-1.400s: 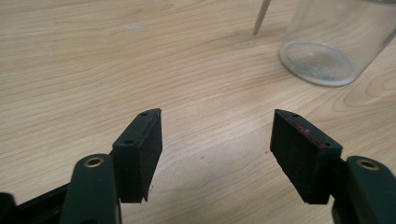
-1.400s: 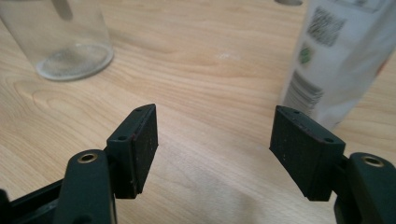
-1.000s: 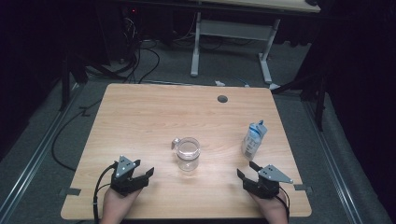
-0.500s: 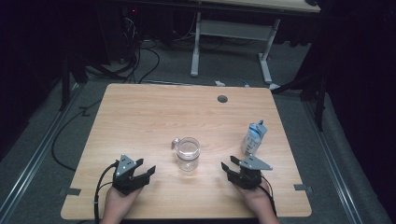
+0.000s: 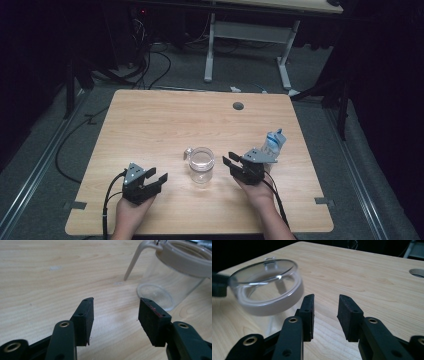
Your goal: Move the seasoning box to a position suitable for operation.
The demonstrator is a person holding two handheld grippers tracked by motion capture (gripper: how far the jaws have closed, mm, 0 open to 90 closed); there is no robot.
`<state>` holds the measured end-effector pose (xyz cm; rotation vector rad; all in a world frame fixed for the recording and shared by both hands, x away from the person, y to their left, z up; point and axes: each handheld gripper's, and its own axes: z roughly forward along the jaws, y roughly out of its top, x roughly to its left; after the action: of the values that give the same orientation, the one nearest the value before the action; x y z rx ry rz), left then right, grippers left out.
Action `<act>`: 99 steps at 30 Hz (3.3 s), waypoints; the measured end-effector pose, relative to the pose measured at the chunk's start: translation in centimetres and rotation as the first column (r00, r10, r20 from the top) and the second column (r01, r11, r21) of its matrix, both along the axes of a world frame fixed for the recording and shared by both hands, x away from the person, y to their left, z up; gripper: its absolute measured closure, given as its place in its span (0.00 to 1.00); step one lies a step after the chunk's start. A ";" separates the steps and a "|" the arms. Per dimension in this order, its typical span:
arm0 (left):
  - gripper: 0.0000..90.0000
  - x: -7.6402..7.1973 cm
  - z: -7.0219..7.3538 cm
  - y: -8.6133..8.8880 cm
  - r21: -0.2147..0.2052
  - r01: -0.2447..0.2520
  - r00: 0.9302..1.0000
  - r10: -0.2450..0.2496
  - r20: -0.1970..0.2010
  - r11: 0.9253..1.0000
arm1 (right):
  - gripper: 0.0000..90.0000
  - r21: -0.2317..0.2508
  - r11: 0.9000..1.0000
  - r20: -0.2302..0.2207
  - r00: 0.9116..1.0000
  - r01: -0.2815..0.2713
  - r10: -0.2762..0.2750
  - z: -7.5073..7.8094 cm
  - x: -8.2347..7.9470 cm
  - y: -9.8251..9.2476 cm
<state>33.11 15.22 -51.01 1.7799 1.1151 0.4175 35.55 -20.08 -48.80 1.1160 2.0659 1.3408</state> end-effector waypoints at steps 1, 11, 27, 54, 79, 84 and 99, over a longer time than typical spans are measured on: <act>0.53 0.0 0.0 0.0 0.000 0.000 1.000 0.000 0.000 1.000 | 0.74 -0.012 1.000 0.006 1.000 -0.005 0.005 0.0 -0.2 0.2; 0.52 1.2 2.0 -2.2 0.012 0.012 1.000 -0.012 0.020 1.000 | 0.75 -0.026 0.999 -0.005 0.999 -0.032 0.032 0.0 -0.9 0.5; 0.87 5.3 5.7 -6.1 -0.032 0.062 0.994 -0.059 0.090 0.998 | 0.81 -0.030 0.999 -0.012 0.999 -0.039 0.038 -0.3 -1.0 0.4; 1.00 5.5 4.7 -8.0 0.011 0.063 0.988 -0.064 0.141 0.998 | 0.99 -0.026 0.996 0.035 0.996 -0.083 0.083 0.5 -1.8 0.6; 1.00 5.1 4.3 -8.0 0.026 0.064 0.982 -0.067 0.174 0.998 | 1.00 -0.016 0.999 0.039 0.998 -0.052 0.053 0.9 -1.8 1.4; 1.00 4.9 4.2 -8.3 0.036 0.071 0.980 -0.077 0.183 0.997 | 0.99 -0.012 0.998 0.043 0.997 -0.059 0.060 1.0 -1.8 1.3; 1.00 4.9 4.2 -7.9 0.047 0.057 0.977 -0.066 0.203 0.997 | 0.99 -0.008 0.997 0.051 0.996 -0.077 0.077 1.0 -1.9 1.4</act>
<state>37.99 7.32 -46.83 1.7581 0.9104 0.5761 33.65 -18.65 -47.80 0.9981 2.0939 1.3834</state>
